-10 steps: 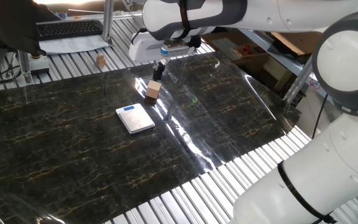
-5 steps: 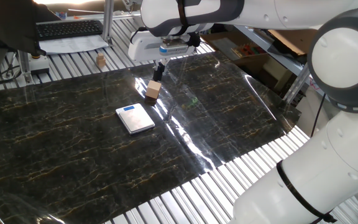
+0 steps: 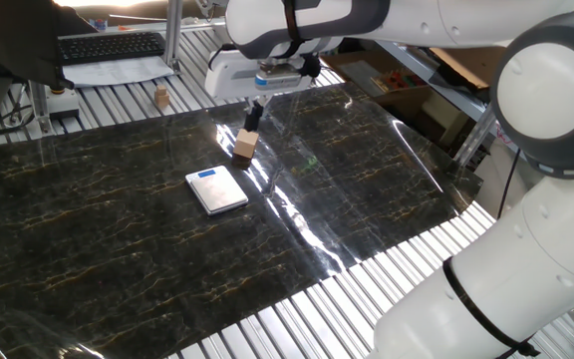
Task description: Place the block on the scale
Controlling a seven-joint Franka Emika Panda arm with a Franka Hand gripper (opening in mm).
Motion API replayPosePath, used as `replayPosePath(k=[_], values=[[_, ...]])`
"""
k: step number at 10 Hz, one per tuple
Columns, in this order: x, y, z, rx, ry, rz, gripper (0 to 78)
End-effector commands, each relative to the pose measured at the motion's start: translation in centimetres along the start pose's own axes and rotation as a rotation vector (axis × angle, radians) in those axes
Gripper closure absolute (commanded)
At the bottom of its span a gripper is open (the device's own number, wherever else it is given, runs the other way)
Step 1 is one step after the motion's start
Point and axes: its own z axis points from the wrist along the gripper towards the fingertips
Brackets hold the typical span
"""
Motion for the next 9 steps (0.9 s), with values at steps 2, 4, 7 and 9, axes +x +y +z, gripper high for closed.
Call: replayPosePath(k=[2,4,7,9], values=[[-0.18,0.13,0.53,-0.002,-0.003,-0.017,77.6],[-0.24,0.14,0.64,-0.004,-0.004,-0.035,77.6],[-0.34,0.21,1.08,-0.002,0.002,-0.08,77.6],[-0.37,0.22,1.08,0.02,0.02,-0.079,77.6]])
